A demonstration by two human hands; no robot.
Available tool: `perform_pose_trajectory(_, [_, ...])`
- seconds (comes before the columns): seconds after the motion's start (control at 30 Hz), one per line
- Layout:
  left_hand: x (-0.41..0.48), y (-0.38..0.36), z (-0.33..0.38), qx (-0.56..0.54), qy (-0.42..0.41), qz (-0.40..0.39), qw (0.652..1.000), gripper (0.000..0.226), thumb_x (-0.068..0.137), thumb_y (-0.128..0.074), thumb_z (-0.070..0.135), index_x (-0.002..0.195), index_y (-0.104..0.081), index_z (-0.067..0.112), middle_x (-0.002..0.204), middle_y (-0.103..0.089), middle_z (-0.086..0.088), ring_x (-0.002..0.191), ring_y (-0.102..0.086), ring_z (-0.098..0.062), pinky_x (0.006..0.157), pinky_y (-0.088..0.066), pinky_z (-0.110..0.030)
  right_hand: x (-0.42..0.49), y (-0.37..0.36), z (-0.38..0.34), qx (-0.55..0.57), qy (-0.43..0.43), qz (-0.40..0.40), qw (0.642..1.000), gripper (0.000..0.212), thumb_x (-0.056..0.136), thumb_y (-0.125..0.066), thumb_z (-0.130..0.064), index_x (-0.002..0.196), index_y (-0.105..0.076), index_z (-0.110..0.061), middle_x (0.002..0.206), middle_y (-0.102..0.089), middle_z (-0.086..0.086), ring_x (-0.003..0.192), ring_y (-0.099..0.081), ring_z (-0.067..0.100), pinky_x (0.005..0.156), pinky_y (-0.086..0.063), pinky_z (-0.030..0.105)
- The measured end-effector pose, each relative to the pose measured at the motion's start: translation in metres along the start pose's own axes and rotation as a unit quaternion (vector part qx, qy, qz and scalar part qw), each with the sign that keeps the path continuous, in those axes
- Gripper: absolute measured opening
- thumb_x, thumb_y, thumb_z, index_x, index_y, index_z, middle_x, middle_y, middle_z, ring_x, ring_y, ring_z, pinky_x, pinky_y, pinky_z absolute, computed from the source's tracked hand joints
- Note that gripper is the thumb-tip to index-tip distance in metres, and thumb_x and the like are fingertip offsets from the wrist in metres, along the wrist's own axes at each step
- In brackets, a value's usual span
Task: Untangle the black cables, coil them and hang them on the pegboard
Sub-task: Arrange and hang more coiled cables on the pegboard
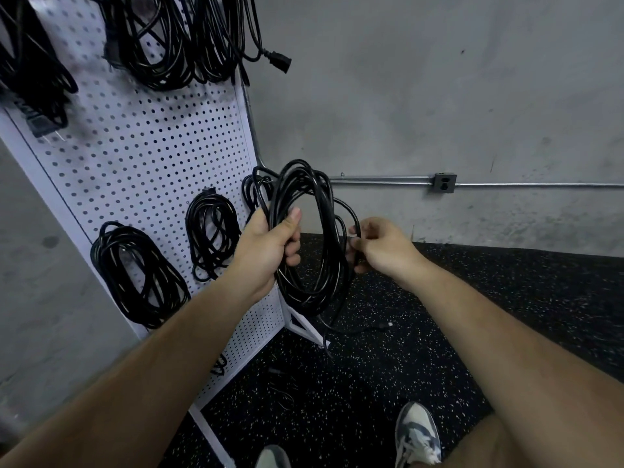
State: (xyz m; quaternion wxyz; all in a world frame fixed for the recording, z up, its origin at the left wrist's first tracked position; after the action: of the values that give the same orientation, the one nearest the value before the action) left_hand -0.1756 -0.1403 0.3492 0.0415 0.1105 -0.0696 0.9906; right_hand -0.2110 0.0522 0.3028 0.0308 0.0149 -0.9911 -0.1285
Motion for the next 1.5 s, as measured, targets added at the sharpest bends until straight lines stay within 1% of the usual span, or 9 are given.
perform_pose_trajectory(0.2, [0.008,0.001,0.02,0.034,-0.027,0.002,0.999,0.011,0.103,-0.059,0.019,0.099,-0.05,0.015,0.072,-0.048,-0.001,0.057,-0.039,-0.012,0.048,-0.036,-0.024,0.004,0.008,0.014,-0.214,0.015,0.004,0.977,0.011,0.104,-0.054,-0.022,0.104,-0.061,-0.014,0.094,-0.069,0.008,0.075,-0.066,0.022,0.071,-0.058,0.038])
perform_pose_trajectory(0.37, [0.004,-0.009,0.028,0.088,-0.041,-0.018,0.995,0.01,0.101,-0.063,0.021,0.096,-0.055,0.018,0.068,-0.049,0.001,0.056,-0.037,-0.013,0.049,-0.034,-0.026,-0.001,-0.007,0.029,-0.209,-0.031,-0.086,0.974,0.01,0.1,-0.06,-0.017,0.103,-0.067,-0.011,0.092,-0.069,0.007,0.08,-0.064,0.018,0.084,-0.058,0.038])
perform_pose_trajectory(0.6, [-0.005,-0.015,0.051,-0.009,-0.081,-0.083,0.993,0.017,0.09,-0.073,0.021,0.079,-0.06,0.022,0.057,-0.04,-0.001,0.043,-0.029,-0.012,0.042,-0.021,-0.026,-0.015,-0.028,0.04,-0.149,-0.039,-0.199,0.968,0.013,0.097,-0.062,-0.002,0.107,-0.069,-0.008,0.104,-0.072,0.008,0.094,-0.072,0.015,0.083,-0.061,0.029])
perform_pose_trajectory(0.73, [-0.005,-0.006,0.06,-0.094,-0.085,-0.11,0.986,0.021,0.095,-0.062,0.016,0.079,-0.048,0.012,0.052,-0.037,0.002,0.036,-0.03,-0.006,0.036,-0.026,-0.016,-0.028,-0.05,0.059,-0.058,-0.087,-0.26,0.96,0.015,0.096,-0.062,0.003,0.101,-0.07,-0.009,0.118,-0.071,0.013,0.104,-0.073,0.019,0.094,-0.059,0.037])
perform_pose_trajectory(0.9, [-0.003,-0.003,0.056,-0.155,-0.054,-0.117,0.979,0.02,0.101,-0.044,0.011,0.081,-0.041,0.012,0.049,-0.037,0.007,0.034,-0.028,-0.003,0.034,-0.029,-0.013,-0.053,-0.082,0.079,0.137,-0.201,-0.305,0.921,0.032,0.097,-0.037,0.018,0.1,-0.064,0.001,0.123,-0.069,0.023,0.112,-0.07,0.034,0.099,-0.056,0.04])
perform_pose_trajectory(1.1, [-0.009,-0.008,0.052,-0.187,-0.027,-0.139,0.972,0.016,0.089,-0.056,0.017,0.085,-0.041,0.017,0.048,-0.036,0.01,0.034,-0.028,0.0,0.035,-0.017,-0.016,-0.04,-0.069,0.084,0.216,-0.236,-0.202,0.926,0.038,0.105,-0.046,-0.03,0.092,-0.066,0.0,0.1,-0.074,0.022,0.088,-0.075,0.033,0.075,-0.06,0.036])
perform_pose_trajectory(1.17, [-0.012,-0.015,0.054,-0.194,-0.025,-0.168,0.966,0.033,0.082,-0.074,0.022,0.084,-0.041,0.016,0.047,-0.037,0.011,0.034,-0.025,0.0,0.035,-0.014,-0.017,-0.035,-0.06,0.082,0.228,-0.227,-0.169,0.931,0.021,0.099,-0.058,-0.019,0.093,-0.068,-0.001,0.09,-0.072,0.017,0.074,-0.074,0.024,0.067,-0.061,0.031])
perform_pose_trajectory(1.27, [-0.017,-0.022,0.054,-0.196,-0.016,-0.197,0.96,0.053,0.068,-0.09,0.035,0.085,-0.044,0.015,0.048,-0.037,0.011,0.035,-0.021,-0.002,0.034,-0.014,-0.017,-0.034,-0.058,0.072,0.278,-0.222,-0.186,0.916,0.01,0.086,-0.069,-0.01,0.091,-0.068,-0.002,0.093,-0.068,0.014,0.084,-0.073,0.025,0.079,-0.063,0.033])
perform_pose_trajectory(1.5, [-0.016,-0.021,0.046,-0.19,-0.001,-0.184,0.964,0.037,0.074,-0.075,0.019,0.085,-0.04,0.016,0.05,-0.038,0.009,0.034,-0.029,0.0,0.033,-0.02,-0.016,-0.062,-0.075,0.09,0.155,-0.324,-0.311,0.88,0.061,0.081,-0.077,-0.032,0.126,-0.057,0.003,0.116,-0.065,0.023,0.107,-0.068,0.039,0.101,-0.054,0.047])
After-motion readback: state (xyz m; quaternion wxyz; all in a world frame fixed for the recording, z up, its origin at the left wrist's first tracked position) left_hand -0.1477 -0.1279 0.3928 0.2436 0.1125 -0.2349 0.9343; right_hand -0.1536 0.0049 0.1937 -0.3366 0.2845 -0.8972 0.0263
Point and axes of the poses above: each hand's wrist, its own x-axis towards the middle knuckle, its own y-axis out of the back of the hand, z = x × y, the point moved 10 cm from there along x, towards the middle knuckle
